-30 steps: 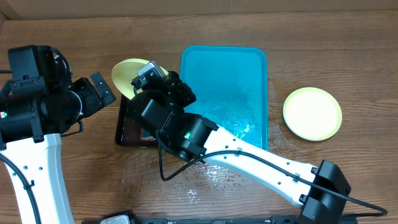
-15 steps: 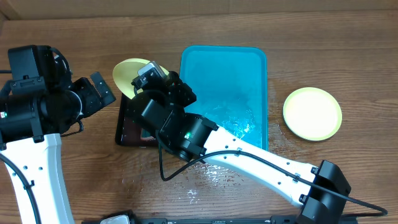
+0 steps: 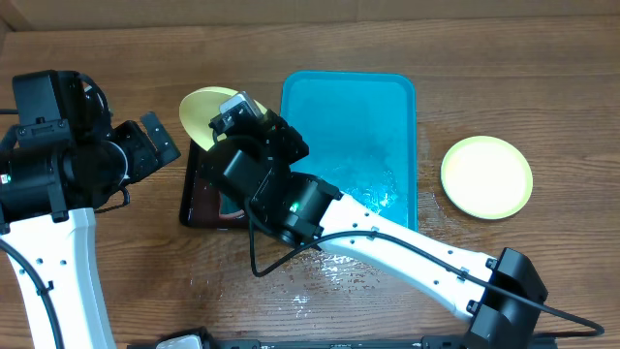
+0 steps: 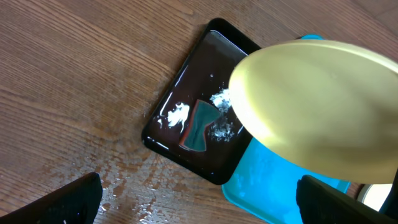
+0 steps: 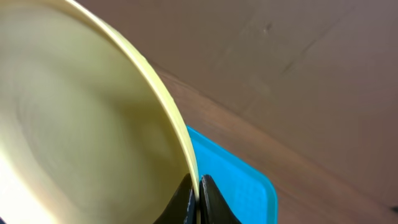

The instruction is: Clean dirty plates on tray and stack at the side

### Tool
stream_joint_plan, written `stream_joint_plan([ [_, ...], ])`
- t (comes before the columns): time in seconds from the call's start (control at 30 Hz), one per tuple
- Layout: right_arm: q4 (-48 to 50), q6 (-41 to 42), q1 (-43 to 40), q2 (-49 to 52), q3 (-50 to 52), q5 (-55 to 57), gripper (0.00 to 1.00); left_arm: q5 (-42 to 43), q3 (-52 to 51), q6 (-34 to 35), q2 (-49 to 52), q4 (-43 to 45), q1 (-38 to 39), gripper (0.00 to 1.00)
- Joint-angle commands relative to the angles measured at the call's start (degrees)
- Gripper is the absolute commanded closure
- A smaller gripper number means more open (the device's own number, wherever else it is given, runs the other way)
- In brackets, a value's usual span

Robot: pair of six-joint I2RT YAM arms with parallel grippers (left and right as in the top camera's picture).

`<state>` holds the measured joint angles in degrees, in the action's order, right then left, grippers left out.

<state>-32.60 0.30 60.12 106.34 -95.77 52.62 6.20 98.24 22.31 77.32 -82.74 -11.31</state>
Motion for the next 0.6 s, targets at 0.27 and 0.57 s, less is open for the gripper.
stream_joint_plan([
  [0.27,-3.2,7.4,-5.7,-1.2,-0.9,-9.0,0.96,-0.7,0.5,-0.5,0.3,0.2,-0.3,0.00],
  [0.57,-2.5,3.7,-2.6,-1.0,-0.9,-5.2,0.96,-0.7,0.5,-0.5,0.3,0.2,-0.3,0.00],
])
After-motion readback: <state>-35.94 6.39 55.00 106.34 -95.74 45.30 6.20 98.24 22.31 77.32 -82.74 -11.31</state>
